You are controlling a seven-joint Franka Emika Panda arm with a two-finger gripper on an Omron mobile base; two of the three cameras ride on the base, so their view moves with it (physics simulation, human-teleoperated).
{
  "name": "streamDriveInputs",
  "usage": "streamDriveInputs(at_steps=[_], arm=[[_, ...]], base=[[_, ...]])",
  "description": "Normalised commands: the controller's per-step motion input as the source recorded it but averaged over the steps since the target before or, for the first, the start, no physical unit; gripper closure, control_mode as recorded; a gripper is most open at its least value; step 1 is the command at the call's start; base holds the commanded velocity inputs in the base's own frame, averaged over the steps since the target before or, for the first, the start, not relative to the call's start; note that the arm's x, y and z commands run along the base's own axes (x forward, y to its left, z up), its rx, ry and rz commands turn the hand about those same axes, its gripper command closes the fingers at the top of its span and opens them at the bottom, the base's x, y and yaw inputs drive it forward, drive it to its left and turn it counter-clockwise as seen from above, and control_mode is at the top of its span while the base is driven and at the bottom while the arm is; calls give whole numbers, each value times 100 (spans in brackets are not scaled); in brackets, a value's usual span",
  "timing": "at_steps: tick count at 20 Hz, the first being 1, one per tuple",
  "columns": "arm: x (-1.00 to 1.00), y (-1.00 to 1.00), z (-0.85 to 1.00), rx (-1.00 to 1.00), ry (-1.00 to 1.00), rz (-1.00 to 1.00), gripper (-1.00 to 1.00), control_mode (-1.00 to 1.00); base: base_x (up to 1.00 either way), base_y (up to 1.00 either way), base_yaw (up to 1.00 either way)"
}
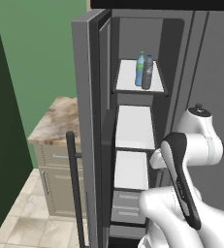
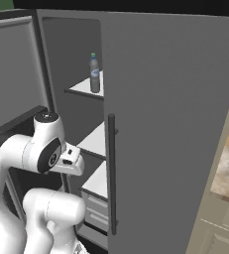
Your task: Take the bottled waters from the counter and place them in the freezer to freeze. Close the freezer door after placing the bottles.
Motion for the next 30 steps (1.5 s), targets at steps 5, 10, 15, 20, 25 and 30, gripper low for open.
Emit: streamDriveInputs(at_steps=[5, 10, 15, 20, 25, 30], arm=[[-11, 0, 0, 0, 0, 0, -100, 100], [0, 0, 0, 0, 0, 0, -100, 100], [0, 0, 0, 0, 0, 0, -100, 100], [0, 0, 0, 0, 0, 0, -100, 100], [0, 0, 0, 0, 0, 0, -100, 100], [0, 0, 0, 0, 0, 0, -100, 100]], base=[[-27, 0, -3], [-38, 13, -15], [-37, 21, -28], [-48, 18, -36], [-33, 26, -35], [-47, 26, -27]])
